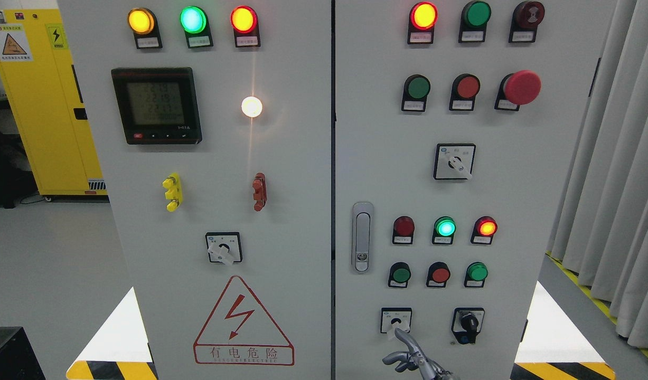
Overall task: Press green start button
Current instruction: 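Raise the right hand toward the red push button in the lower row, then press the red push button with the right hand's fingertip, then hold the right hand against the pressed red button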
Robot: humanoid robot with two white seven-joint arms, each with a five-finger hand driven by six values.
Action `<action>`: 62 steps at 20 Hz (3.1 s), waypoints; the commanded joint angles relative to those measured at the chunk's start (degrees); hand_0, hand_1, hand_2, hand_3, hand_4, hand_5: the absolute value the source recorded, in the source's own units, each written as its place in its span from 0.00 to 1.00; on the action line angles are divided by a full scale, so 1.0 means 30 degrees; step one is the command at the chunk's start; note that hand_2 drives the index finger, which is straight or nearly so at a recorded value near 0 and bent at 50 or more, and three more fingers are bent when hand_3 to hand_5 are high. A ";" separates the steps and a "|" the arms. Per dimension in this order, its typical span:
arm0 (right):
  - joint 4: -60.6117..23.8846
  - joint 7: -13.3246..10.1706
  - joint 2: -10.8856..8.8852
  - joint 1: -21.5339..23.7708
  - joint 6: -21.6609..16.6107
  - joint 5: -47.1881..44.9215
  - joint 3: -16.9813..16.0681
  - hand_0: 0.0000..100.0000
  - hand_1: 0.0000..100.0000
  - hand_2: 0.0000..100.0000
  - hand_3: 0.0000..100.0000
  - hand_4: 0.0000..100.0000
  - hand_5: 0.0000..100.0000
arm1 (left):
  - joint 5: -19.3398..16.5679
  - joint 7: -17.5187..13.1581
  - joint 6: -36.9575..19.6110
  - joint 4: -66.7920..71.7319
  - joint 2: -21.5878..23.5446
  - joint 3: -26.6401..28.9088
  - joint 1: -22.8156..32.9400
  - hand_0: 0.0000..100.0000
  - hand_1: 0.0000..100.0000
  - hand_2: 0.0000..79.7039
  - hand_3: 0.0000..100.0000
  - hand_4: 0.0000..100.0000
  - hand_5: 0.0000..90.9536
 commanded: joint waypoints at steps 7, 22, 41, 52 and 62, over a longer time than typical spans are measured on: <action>0.2182 0.0048 0.0181 -0.2758 0.0130 0.3362 -0.1413 0.64 0.94 0.00 0.87 0.94 1.00 | 0.0000 0.0008 0.0014 0.0009 0.0000 0.0000 0.0001 0.12 0.56 0.00 0.00 0.00 0.00; 0.4234 0.0165 0.0181 -0.3960 0.0160 0.3244 -0.1471 0.70 0.94 0.00 0.87 0.93 1.00 | 0.0000 0.0008 0.0014 -0.0020 0.0000 0.0000 0.0001 0.12 0.56 0.00 0.00 0.00 0.00; 0.4703 0.0224 0.0181 -0.4458 0.0160 0.2980 -0.1881 0.76 0.94 0.00 0.87 0.94 1.00 | 0.0000 0.0008 0.0014 0.0009 0.0000 0.0000 0.0001 0.12 0.56 0.00 0.00 0.00 0.00; 0.4850 0.0253 0.0181 -0.4751 0.0160 0.2922 -0.1969 0.77 0.94 0.00 0.87 0.94 1.00 | 0.0000 0.0008 0.0014 0.0009 0.0000 0.0000 0.0001 0.12 0.56 0.00 0.00 0.00 0.00; 0.4821 0.0224 0.0181 -0.4664 0.0130 0.2951 -0.1794 0.77 0.94 0.00 0.87 0.94 1.00 | 0.0000 0.0008 0.0014 0.0009 0.0000 0.0000 0.0001 0.12 0.56 0.00 0.00 0.00 0.00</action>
